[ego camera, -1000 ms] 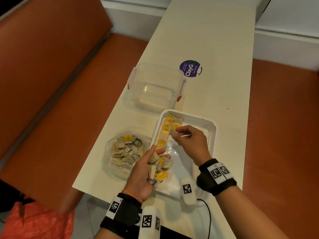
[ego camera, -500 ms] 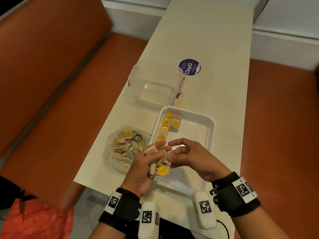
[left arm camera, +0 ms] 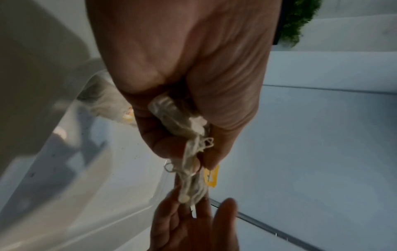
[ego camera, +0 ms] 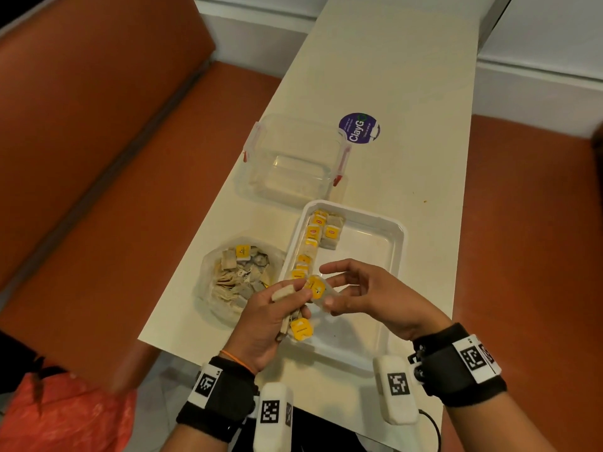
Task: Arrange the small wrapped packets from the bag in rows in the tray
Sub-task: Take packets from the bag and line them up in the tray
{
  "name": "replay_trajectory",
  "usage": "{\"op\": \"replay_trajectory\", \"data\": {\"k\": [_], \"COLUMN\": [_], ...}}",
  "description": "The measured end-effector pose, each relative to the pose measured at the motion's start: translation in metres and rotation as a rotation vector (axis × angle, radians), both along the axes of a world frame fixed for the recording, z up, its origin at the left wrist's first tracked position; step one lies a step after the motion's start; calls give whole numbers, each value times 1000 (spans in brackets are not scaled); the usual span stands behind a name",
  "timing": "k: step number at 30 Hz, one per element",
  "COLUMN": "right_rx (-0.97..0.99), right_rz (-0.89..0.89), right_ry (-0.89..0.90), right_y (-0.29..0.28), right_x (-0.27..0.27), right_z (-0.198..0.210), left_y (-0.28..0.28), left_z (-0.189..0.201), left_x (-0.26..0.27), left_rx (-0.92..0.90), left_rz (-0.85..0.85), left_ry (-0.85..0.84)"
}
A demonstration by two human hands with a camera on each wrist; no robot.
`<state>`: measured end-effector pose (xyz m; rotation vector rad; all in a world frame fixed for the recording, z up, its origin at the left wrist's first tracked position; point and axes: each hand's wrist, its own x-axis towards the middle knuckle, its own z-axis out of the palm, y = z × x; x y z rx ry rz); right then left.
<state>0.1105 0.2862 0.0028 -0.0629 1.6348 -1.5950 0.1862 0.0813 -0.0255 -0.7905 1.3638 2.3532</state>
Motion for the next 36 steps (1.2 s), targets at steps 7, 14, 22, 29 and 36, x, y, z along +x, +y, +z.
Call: {"op": "replay_trajectory", "data": {"k": [7, 14, 22, 29, 36], "right_rx": [88, -4, -192, -207, -136], "right_rz": [35, -119, -346, -390, -392], "right_ry": [251, 290, 264, 249, 186], "right_y": [-4, -9, -12, -15, -12], "right_x": [2, 3, -2, -9, -11], "right_z": [0, -3, -12, -10, -15], "left_y": [-8, -7, 4, 12, 14], "left_z": [18, 23, 22, 24, 13], "left_x": [-10, -16, -17, -21, -26], "left_rx": [-314, -309, -160, -118, -74], "left_rz": [-173, -68, -150, -211, -123], "left_ry": [221, 205, 161, 196, 84]}}
